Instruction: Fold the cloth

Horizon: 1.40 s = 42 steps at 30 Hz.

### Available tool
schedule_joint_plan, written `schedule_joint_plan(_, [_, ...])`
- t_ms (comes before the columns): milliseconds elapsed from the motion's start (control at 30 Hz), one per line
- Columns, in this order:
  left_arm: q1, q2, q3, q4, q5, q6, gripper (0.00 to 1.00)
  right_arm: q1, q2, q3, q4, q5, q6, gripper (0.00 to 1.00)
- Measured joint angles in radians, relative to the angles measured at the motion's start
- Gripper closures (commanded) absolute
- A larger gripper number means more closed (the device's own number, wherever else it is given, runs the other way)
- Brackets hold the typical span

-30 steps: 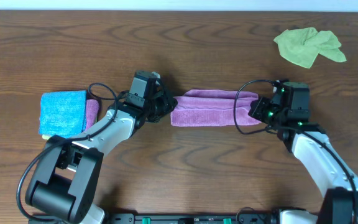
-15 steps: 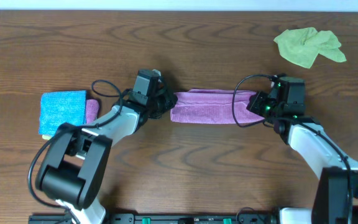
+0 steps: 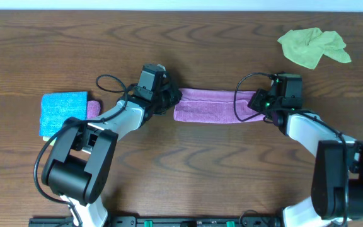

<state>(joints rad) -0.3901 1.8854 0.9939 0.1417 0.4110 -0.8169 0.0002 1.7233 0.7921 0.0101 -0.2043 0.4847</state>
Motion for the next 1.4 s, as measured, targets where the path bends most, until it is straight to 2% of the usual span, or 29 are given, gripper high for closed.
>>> schedule_joint_plan(233, [-0.002,0.0,0.0,-0.006,-0.005,0.01,0.94,0.0,0.001,0.0,0.011,0.008,0.0,0.97])
schedule_joint_plan(367, [-0.003,0.0,0.0,-0.011,-0.017,0.028,0.91,0.0,0.001,0.0,0.011,0.021,-0.006,0.83])
schedule_joint_plan(433, [-0.003,0.0,0.0,-0.014,-0.026,0.037,0.85,0.0,0.001,0.0,0.01,0.027,-0.008,0.7])
schedule_joint_plan(467, [-0.003,0.0,0.0,-0.019,-0.03,0.039,0.77,0.0,0.001,0.0,0.01,0.034,-0.018,0.57])
schedule_joint_plan(533, [-0.003,0.0,0.0,-0.031,-0.038,0.042,0.59,0.0,0.001,0.0,0.011,0.045,-0.019,0.38])
schedule_joint_plan(567, [-0.003,0.0,0.0,-0.036,-0.045,0.048,0.49,0.0,0.001,0.0,0.01,0.048,-0.016,0.23])
schedule_joint_plan(600, [-0.003,0.0,0.0,-0.04,-0.048,0.055,0.42,0.0,0.001,0.0,0.008,0.051,-0.016,0.09])
schedule_joint_plan(633, [-0.003,0.0,0.0,-0.043,-0.052,0.05,0.34,0.0,0.001,0.0,0.006,0.054,-0.019,0.01])
schedule_joint_plan(667, [-0.003,0.0,0.0,-0.048,-0.054,0.058,0.27,0.0,0.001,0.0,0.002,0.052,-0.024,0.01])
schedule_joint_plan(767, [-0.003,0.0,0.0,-0.053,-0.056,0.061,0.19,0.0,0.001,0.0,-0.011,0.045,-0.021,0.01])
schedule_joint_plan(867, [-0.003,0.0,0.0,-0.055,-0.056,0.062,0.04,0.0,0.001,0.0,-0.028,0.034,-0.019,0.01])
schedule_joint_plan(1067, [0.003,-0.005,0.001,-0.058,-0.056,0.079,0.05,0.0,-0.039,0.001,-0.106,0.018,-0.013,0.01])
schedule_joint_plan(1400, [0.017,-0.129,0.002,-0.174,-0.055,0.167,0.05,0.0,-0.285,0.005,-0.369,0.013,0.05,0.01])
